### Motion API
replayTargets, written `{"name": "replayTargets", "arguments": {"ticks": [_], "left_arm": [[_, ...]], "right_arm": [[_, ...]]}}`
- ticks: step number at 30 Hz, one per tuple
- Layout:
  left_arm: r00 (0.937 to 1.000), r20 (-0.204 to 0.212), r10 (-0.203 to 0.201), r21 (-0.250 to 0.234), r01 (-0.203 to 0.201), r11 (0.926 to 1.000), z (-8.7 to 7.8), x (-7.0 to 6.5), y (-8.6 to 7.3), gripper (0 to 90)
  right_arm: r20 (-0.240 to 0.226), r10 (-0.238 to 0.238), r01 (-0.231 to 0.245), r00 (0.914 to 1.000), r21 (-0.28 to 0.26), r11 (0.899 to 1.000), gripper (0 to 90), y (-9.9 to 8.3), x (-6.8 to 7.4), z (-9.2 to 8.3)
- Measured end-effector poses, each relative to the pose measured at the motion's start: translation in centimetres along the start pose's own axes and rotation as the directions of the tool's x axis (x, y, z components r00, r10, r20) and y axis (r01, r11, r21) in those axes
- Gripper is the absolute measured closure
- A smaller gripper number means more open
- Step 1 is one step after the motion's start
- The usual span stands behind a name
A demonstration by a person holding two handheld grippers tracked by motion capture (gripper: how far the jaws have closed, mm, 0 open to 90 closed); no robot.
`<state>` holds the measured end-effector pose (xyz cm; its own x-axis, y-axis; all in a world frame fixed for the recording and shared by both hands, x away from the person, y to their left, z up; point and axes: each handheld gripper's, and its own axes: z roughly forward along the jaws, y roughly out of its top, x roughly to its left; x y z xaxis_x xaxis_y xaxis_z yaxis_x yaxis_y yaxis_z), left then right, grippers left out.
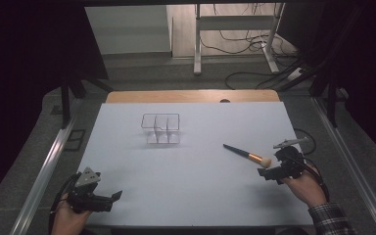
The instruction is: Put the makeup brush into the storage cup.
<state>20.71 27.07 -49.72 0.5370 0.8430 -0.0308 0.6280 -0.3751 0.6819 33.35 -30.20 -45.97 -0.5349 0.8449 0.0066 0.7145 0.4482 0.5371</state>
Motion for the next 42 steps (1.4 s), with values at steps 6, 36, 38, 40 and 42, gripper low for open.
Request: {"name": "replayTargets", "arguments": {"ticks": [6,36,38,40,42], "left_arm": [[1.0,0.0,0.001,0.001,-0.001,1.0,0.0,0.0,0.0,0.0],[1.0,-0.002,0.009,0.012,-0.009,0.9999,0.1,-0.1,0.0,0.0],[1.0,-0.001,0.008,0.01,-0.008,0.9999,0.1,-0.1,0.0,0.0],[1.0,-0.001,0.009,0.01,-0.009,0.9999,0.1,-0.1,0.0,0.0],[0.9999,-0.002,0.01,0.012,-0.01,0.9999,0.1,-0.1,0.0,0.0]], "right_arm": [[0.016,-0.02,0.02,0.9997,0.016,1.0,0.0,0.7,-0.3,0.1],[0.008,-0.002,0.001,1.0,0.081,0.997,0.0,3.2,-1.1,1.7],[0.008,-0.007,0.006,0.9999,0.084,0.996,0.0,3.4,-1.0,1.8],[0.009,-0.01,0.009,0.9999,0.088,0.996,0.0,3.5,-0.9,1.9],[0.007,-0.017,0.016,0.9998,0.092,0.996,0.0,3.7,-0.8,2.1]]}}
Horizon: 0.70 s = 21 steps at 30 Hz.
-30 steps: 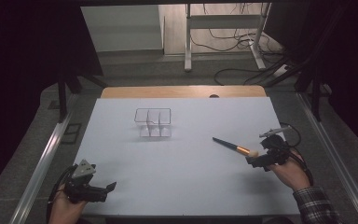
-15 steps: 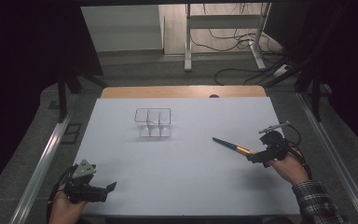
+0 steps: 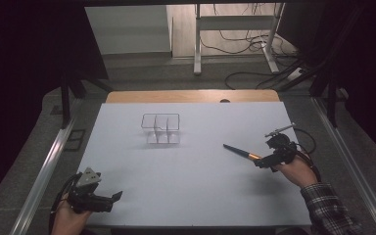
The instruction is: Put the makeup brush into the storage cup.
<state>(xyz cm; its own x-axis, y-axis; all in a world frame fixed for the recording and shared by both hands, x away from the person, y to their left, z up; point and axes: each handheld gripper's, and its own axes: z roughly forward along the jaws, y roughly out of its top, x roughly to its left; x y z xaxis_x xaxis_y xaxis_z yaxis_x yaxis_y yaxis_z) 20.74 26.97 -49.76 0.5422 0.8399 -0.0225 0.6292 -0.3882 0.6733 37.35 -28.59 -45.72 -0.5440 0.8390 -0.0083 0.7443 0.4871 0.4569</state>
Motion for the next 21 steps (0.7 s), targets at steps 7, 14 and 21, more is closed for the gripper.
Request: {"name": "replayTargets", "arguments": {"ticks": [7,14,21], "left_arm": [[1.0,0.0,0.001,0.001,-0.001,1.0,0.0,0.0,0.0,0.0],[1.0,0.0,0.002,0.001,-0.002,1.0,0.0,0.0,0.0,0.0],[1.0,0.001,0.003,0.001,-0.003,1.0,0.0,0.0,0.0,0.0]], "right_arm": [[0.001,-0.017,0.017,0.9998,0.009,1.0,0.0,0.4,0.2,0.3],[-0.001,-0.024,0.024,0.9997,0.018,1.0,0.0,0.9,0.3,0.6],[-0.009,-0.037,0.037,0.9993,0.029,0.999,0.0,1.7,0.7,1.1]]}}
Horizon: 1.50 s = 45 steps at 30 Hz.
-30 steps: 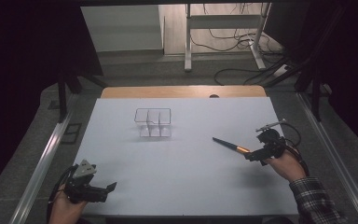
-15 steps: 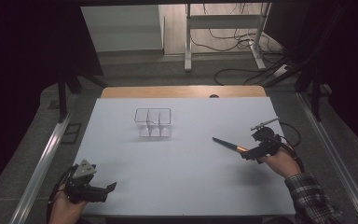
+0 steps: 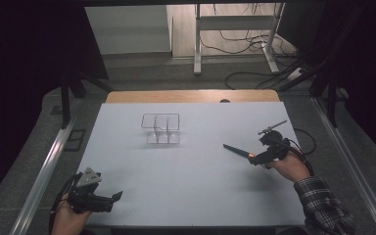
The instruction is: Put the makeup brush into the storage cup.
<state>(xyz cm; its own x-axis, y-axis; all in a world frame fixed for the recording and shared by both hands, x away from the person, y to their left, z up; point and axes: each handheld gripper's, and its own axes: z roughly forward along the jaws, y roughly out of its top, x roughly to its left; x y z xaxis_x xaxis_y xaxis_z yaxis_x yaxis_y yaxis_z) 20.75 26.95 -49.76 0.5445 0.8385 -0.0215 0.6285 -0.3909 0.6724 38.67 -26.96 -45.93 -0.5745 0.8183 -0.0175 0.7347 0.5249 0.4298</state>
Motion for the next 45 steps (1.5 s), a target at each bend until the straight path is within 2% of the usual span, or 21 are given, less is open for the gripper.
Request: {"name": "replayTargets", "arguments": {"ticks": [24,45], "left_arm": [[1.0,0.001,0.003,0.001,-0.003,1.0,0.0,0.0,0.0,0.0],[1.0,0.003,0.0,0.004,0.0,1.0,0.1,0.0,0.0,0.0]], "right_arm": [[-0.013,-0.035,0.036,0.9993,0.029,0.999,0.0,2.4,1.0,1.9],[-0.03,-0.042,0.044,0.9987,0.076,0.996,2.3,1.9,0.8,4.0]]}}
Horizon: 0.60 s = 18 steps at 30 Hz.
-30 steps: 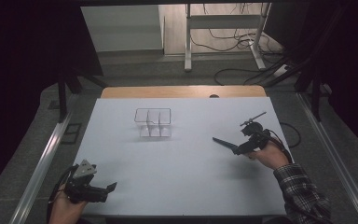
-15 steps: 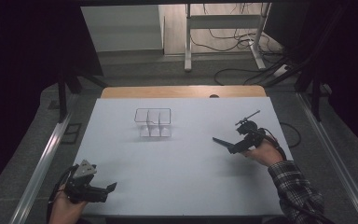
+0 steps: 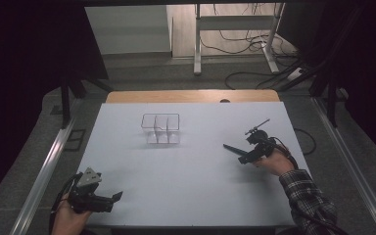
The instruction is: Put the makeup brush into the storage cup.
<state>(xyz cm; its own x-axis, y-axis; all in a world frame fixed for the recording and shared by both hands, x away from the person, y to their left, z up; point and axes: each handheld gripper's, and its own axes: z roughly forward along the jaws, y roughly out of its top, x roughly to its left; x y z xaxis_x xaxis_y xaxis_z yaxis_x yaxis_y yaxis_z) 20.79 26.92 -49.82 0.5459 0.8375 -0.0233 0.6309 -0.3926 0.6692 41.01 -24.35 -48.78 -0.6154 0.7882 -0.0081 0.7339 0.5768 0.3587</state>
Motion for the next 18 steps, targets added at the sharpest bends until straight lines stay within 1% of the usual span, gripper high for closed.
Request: {"name": "replayTargets", "arguments": {"ticks": [4,5,7,9,12,15,16,17,18], "left_arm": [[1.0,0.0,0.0,0.0,0.0,1.0,0.0,0.0,0.0,0.0],[1.0,0.0,0.0,0.001,0.0,1.0,0.01,0.0,0.0,0.0],[1.0,-0.001,0.001,0.001,-0.001,1.0,0.02,0.0,-0.01,0.0],[1.0,-0.002,0.001,0.001,-0.001,1.0,0.02,-0.01,0.0,0.0],[1.0,-0.002,0.002,0.003,-0.002,1.0,0.03,-0.02,0.0,0.0],[1.0,-0.001,0.003,0.003,-0.003,1.0,0.05,-0.03,0.0,0.0],[1.0,-0.001,0.003,0.004,-0.003,1.0,0.06,-0.03,0.0,0.0],[1.0,-0.001,0.003,0.004,-0.003,1.0,0.06,-0.03,-0.01,0.0],[1.0,-0.001,0.004,0.004,-0.004,1.0,0.06,-0.03,-0.01,0.0]], "right_arm": [[-0.001,-0.008,0.008,1.0,0.019,1.0,2.3,-0.17,-0.05,0.48],[-0.011,-0.005,0.005,0.9999,0.025,1.0,2.4,-0.27,-0.14,0.69],[-0.011,-0.004,0.004,0.9999,0.03,1.0,2.7,-0.31,-0.17,0.75],[-0.001,-0.002,0.002,1.0,0.036,0.999,4.5,-0.42,-0.24,0.89],[0.002,0.003,-0.003,1.0,0.034,0.999,7.9,-0.51,-0.37,0.94],[0.001,0.006,-0.006,1.0,0.04,0.999,16.8,-0.49,-0.45,0.91],[-0.012,0.013,-0.013,0.9998,0.043,0.999,20.1,-0.47,-0.45,0.91],[0.001,0.005,-0.005,1.0,0.046,0.999,24.5,-0.45,-0.4,0.89],[0.001,0.005,-0.005,1.0,0.046,0.999,24.5,-0.45,-0.4,0.89]]}}
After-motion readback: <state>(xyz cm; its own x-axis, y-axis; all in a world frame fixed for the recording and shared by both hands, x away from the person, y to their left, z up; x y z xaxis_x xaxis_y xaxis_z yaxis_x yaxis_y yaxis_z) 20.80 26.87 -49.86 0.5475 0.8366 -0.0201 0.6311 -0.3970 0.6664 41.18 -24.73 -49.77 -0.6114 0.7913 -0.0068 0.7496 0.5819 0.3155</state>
